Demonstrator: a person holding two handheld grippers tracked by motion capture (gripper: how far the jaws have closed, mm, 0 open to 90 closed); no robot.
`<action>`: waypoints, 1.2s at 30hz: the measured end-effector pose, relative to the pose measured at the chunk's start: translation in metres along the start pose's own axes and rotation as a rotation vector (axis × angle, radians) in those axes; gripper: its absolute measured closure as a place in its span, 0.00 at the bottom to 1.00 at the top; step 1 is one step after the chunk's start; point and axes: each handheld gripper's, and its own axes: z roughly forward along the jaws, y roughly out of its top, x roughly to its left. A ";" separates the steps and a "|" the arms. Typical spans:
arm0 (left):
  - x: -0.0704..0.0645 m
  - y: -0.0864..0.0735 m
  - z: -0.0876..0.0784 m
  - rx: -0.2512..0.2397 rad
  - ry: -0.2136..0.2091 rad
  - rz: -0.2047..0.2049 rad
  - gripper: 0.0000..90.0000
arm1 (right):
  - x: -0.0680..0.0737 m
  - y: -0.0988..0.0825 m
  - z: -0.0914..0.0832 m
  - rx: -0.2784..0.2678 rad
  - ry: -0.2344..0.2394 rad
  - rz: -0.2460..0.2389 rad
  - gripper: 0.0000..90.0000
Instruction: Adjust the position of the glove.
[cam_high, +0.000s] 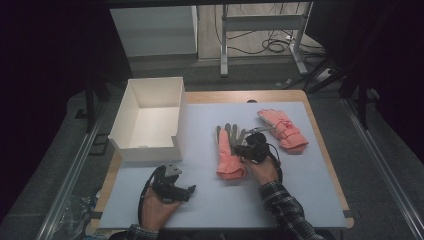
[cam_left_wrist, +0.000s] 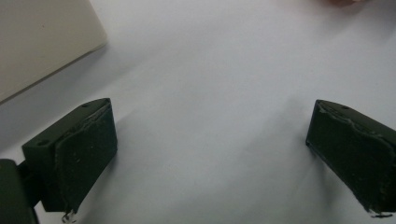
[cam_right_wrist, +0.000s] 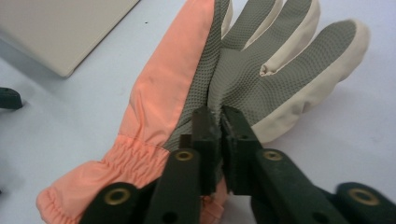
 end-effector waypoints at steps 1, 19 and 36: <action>0.000 0.000 0.000 0.000 0.000 0.000 0.02 | 0.000 0.001 -0.002 0.004 -0.011 -0.011 0.86; 0.000 0.000 0.000 -0.001 0.000 0.000 0.02 | -0.031 0.009 -0.044 -0.008 -0.134 -0.161 0.56; 0.000 0.000 0.000 0.000 0.000 0.000 0.02 | -0.102 0.026 -0.080 -0.012 -0.282 -0.144 0.47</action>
